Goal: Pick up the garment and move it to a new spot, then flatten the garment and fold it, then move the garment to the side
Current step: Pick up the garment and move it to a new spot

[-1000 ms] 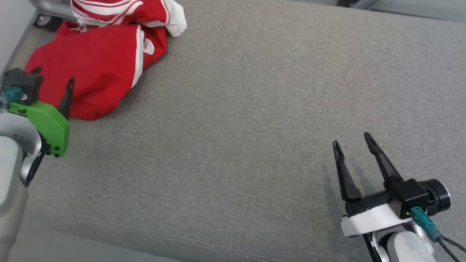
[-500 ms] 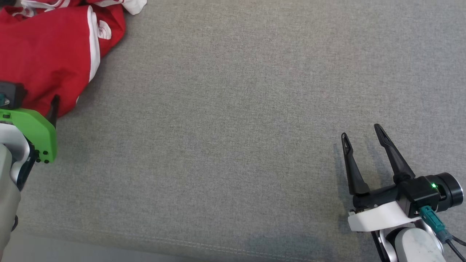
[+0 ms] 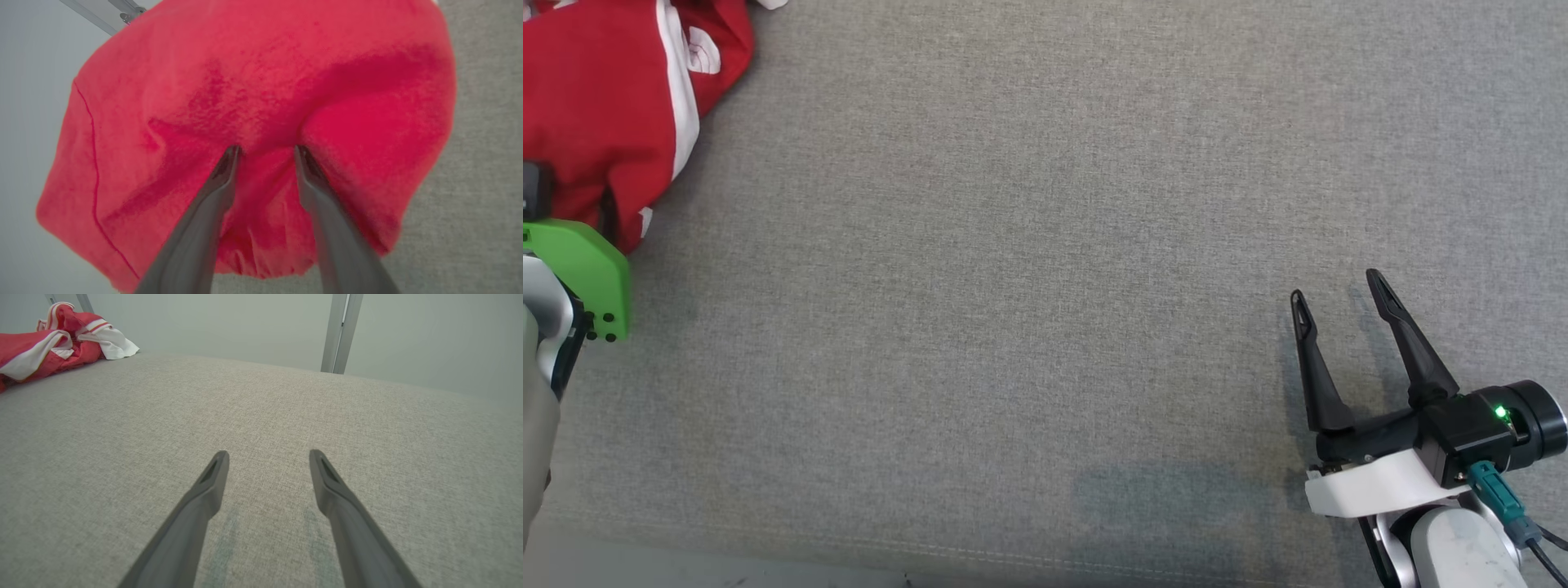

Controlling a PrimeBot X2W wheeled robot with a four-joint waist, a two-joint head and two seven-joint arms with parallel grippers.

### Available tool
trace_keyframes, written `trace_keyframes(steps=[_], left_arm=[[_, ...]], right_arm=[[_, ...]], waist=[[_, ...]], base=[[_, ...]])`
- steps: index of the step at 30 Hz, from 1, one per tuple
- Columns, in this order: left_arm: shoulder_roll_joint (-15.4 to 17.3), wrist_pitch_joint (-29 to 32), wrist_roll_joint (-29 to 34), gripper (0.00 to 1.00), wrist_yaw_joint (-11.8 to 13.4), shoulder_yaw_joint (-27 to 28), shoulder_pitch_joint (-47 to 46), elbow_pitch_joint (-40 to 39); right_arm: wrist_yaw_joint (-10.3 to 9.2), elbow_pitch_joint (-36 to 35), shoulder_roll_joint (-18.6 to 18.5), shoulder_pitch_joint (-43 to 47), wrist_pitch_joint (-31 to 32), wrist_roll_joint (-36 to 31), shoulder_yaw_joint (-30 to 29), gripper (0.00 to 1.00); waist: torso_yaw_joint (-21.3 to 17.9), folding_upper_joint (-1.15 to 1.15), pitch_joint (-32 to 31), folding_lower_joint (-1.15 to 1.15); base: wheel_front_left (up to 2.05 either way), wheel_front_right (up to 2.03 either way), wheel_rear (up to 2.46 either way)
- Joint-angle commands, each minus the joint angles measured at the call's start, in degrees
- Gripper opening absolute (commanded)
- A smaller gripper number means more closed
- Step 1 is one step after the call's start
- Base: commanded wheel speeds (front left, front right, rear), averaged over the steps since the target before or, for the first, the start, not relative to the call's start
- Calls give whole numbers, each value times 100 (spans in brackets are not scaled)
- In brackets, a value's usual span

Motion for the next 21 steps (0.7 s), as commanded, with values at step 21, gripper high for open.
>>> trace_keyframes(steps=[21], left_arm=[[211, -653, 98, 0, -90, -340, -425, 351]], right_arm=[[-4, 331, 80, -133, -17, 244, 167, 100]], waist=[[45, 39, -867, 0]], base=[[0, 0, 0]])
